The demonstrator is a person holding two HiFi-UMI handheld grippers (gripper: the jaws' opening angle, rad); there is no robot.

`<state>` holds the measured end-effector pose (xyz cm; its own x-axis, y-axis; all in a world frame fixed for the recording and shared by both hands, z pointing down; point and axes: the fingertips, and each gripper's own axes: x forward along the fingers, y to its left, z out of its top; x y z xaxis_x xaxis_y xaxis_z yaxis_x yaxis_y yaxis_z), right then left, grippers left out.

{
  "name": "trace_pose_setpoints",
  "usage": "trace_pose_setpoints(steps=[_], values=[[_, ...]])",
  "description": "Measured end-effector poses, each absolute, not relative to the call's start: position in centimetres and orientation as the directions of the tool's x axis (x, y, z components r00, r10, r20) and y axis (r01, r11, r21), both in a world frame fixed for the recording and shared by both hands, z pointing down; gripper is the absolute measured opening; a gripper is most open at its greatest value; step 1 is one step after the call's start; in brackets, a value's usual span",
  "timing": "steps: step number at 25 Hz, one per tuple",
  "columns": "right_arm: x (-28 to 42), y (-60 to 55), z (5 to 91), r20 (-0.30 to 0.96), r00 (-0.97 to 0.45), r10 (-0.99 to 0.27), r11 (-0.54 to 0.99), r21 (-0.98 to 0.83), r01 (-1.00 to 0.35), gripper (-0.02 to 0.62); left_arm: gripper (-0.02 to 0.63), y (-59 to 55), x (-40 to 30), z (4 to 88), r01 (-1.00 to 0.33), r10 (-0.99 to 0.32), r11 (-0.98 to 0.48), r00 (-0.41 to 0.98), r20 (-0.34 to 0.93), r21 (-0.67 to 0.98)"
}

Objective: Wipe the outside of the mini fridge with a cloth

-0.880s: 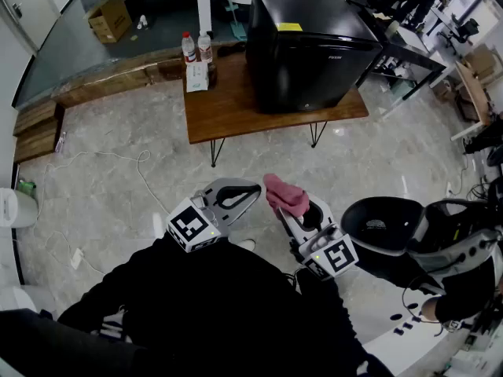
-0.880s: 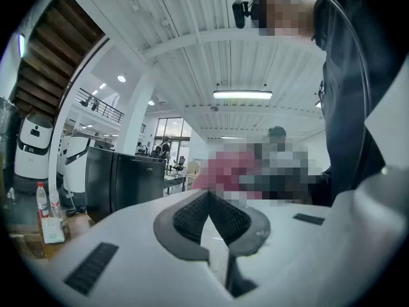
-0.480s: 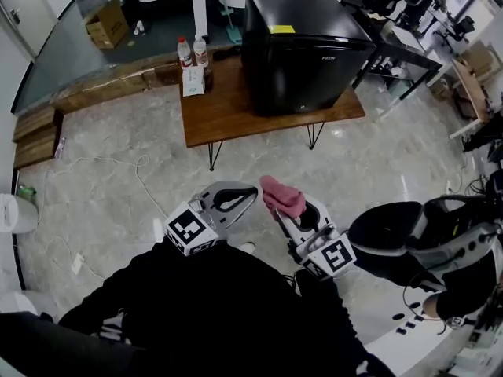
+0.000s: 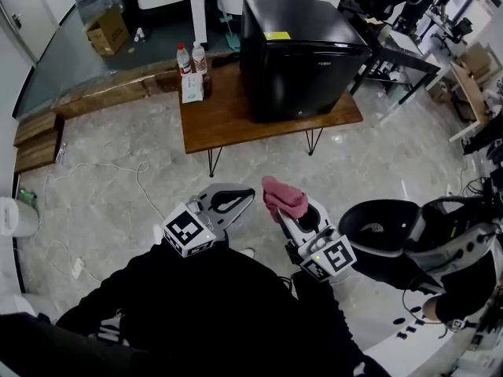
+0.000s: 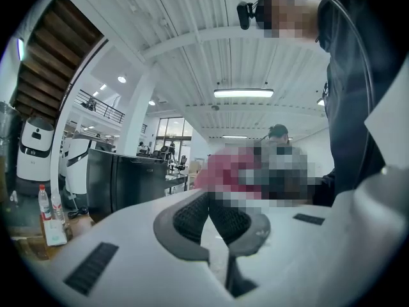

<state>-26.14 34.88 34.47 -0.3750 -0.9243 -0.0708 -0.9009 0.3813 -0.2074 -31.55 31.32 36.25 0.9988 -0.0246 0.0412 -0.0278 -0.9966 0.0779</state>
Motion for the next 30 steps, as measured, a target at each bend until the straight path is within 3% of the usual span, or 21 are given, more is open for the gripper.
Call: trace_pose_setpoints(steps=[14, 30], values=[[-23.2, 24.0, 33.7, -0.091, -0.348, -0.933, 0.359, -0.265, -0.895, 0.161, 0.008, 20.0, -28.7, 37.4, -0.022, -0.016, -0.993, 0.999, 0.050, 0.117], [-17.3, 2.1, 31.3, 0.005, -0.303, -0.953, 0.301, -0.110, -0.947, 0.164, 0.008, -3.6, -23.4, 33.3, -0.055, -0.059, -0.995, 0.997, -0.051, 0.086]])
